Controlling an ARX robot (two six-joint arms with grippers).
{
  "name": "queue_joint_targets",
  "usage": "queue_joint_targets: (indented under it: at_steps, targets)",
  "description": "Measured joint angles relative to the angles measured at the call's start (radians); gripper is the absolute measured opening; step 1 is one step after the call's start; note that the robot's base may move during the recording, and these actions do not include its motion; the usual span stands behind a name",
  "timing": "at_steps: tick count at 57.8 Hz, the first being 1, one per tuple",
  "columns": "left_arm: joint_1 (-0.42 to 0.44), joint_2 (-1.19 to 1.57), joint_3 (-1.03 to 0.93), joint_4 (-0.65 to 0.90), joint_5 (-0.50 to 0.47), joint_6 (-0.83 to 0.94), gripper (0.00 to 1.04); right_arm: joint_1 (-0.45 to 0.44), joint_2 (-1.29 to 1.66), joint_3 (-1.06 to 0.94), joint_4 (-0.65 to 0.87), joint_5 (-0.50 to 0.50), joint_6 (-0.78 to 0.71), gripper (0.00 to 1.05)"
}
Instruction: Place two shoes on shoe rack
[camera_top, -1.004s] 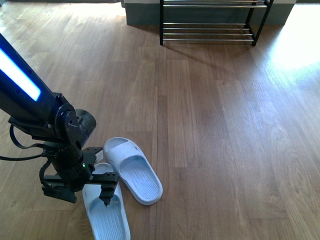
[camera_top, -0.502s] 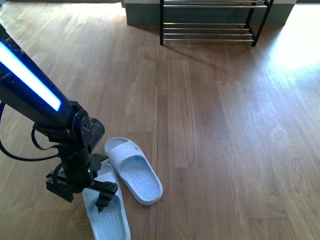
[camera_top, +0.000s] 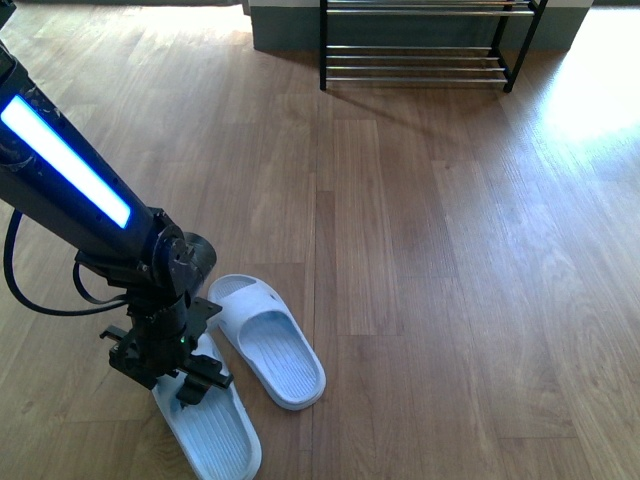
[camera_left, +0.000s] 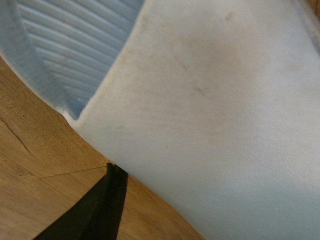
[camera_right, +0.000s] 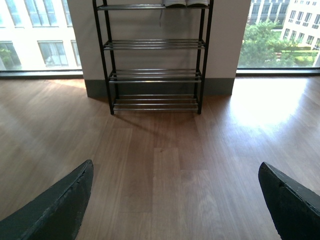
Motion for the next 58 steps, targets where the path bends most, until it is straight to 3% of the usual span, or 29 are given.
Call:
queue_joint_targets:
  at_steps: [13, 23, 37, 58]
  targets:
    - [0.008, -0.010, -0.022, 0.046, -0.046, -0.011, 0.21, 0.000, 0.000, 0.000, 0.000, 0.000, 0.000, 0.96]
    - [0.024, -0.085, -0.116, 0.095, -0.062, -0.026, 0.02, 0.000, 0.000, 0.000, 0.000, 0.000, 0.000, 0.96]
    - [0.132, -0.455, -0.413, 0.292, -0.127, -0.011, 0.02, 0.000, 0.000, 0.000, 0.000, 0.000, 0.000, 0.96]
    - [0.279, -1.117, -0.903, 0.702, -0.394, 0.116, 0.02, 0.000, 0.000, 0.000, 0.000, 0.000, 0.000, 0.96]
